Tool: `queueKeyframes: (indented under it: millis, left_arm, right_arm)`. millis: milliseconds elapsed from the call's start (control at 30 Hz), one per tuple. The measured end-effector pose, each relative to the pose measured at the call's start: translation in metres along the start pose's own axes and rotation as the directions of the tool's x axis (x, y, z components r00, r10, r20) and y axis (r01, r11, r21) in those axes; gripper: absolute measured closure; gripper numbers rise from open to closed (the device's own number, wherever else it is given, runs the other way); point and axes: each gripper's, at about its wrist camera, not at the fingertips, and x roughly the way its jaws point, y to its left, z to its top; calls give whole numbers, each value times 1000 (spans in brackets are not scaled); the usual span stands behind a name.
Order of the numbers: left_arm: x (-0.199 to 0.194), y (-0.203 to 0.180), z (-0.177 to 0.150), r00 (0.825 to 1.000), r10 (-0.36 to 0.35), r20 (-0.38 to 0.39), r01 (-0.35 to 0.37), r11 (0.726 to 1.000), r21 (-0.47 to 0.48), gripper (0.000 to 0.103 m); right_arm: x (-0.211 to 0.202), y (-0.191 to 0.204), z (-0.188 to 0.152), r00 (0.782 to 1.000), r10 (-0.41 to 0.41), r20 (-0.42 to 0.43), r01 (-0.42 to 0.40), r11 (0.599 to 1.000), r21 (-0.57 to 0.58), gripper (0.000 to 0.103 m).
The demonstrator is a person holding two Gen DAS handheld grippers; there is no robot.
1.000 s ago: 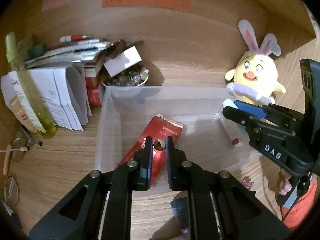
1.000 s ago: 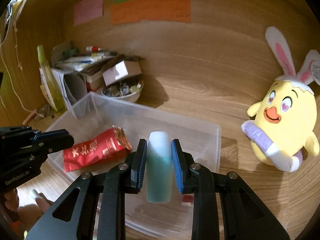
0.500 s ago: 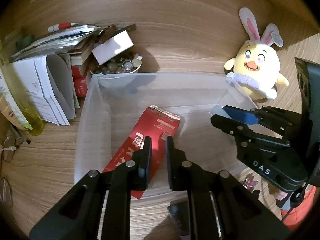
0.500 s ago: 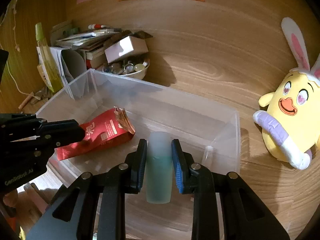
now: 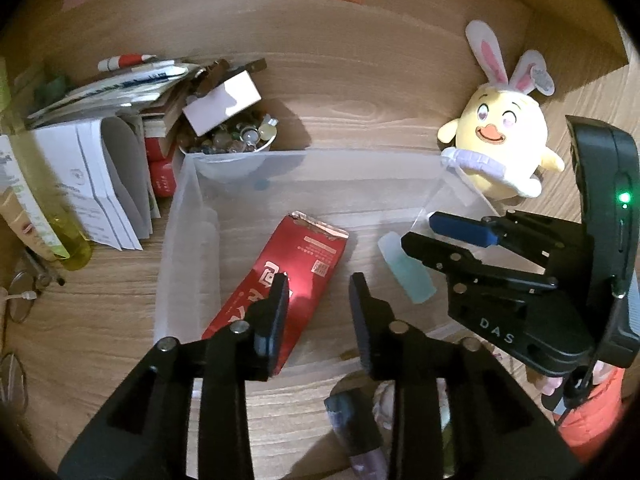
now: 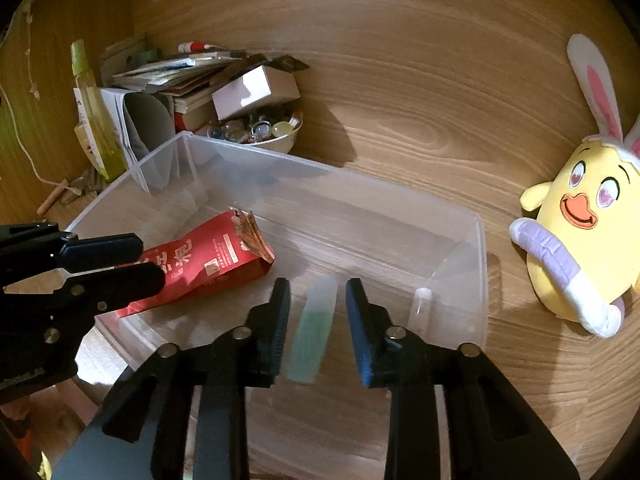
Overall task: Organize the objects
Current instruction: 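Move both tools back toward the items beside the box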
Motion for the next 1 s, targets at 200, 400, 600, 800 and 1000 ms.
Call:
queueKeyframes:
  millis: [200,400,600,800,1000]
  left_arm:
    - [-19,1,-2,999,12,37,-12,1000,-7,49]
    - [-40,-1,-9,996,38,75,-38,999,3,32]
    - [-54,-1,-22,995,46,85,-46,999,2,27]
    - [-57,2,-36,997,44,71,-44,999,-5,26]
    - [-45,3,-56,999,37,7,-37,999,1,26]
  right_arm:
    - [-21,2,2,998,-19,53,19,1000,1,51]
    - [-44,4,-2,996,-19,87,19,1000,4,35]
    - [-66,9,-14,994,-11,113,10,1000,5,29]
    - [-79,15,-33,994,9,113,-11,1000,23,29]
    - [-84,26,-56,995,42,87,-45,998,39,28]
